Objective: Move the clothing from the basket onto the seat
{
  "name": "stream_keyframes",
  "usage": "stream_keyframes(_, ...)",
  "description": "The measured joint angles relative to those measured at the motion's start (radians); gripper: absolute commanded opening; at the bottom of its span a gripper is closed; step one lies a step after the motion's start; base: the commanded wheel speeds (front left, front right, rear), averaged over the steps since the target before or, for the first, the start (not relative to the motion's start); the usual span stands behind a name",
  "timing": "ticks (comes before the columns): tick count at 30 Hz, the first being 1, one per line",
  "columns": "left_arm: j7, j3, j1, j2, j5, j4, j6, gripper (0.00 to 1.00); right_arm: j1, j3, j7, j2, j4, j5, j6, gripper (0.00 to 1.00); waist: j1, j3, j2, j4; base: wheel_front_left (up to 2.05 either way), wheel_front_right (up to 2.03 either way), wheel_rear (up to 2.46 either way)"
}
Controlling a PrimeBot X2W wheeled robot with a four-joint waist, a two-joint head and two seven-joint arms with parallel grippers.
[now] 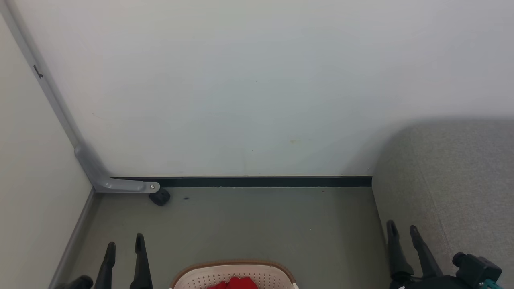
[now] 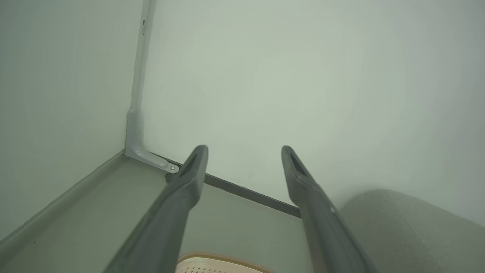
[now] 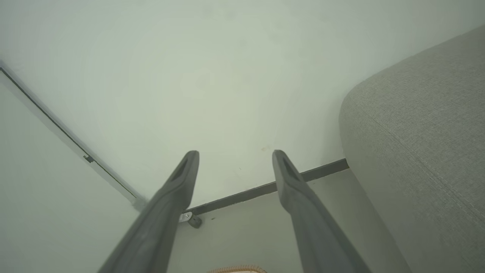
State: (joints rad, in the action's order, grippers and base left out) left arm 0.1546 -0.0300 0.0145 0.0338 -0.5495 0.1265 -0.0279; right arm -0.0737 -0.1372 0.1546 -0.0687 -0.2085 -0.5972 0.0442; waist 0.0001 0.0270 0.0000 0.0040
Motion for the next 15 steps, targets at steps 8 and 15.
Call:
stream_keyframes(8, 0.033, -0.020, 0.014, 0.014, 0.184, 0.023, -0.026, 1.00, -0.008, -0.047, 0.030, -0.009, -0.027, 0.148, 0.000, 1.00, 0.0000, -0.001, 0.0000, 0.002, 0.00, 0.00, 0.00)
stream_keyframes(15, 0.058, -0.058, 0.016, 0.022, 0.311, 0.057, -0.034, 1.00, -0.020, -0.084, 0.055, -0.012, -0.061, 0.253, 0.000, 1.00, -0.0002, 0.002, 0.0000, 0.002, 0.00, 0.00, 0.00)
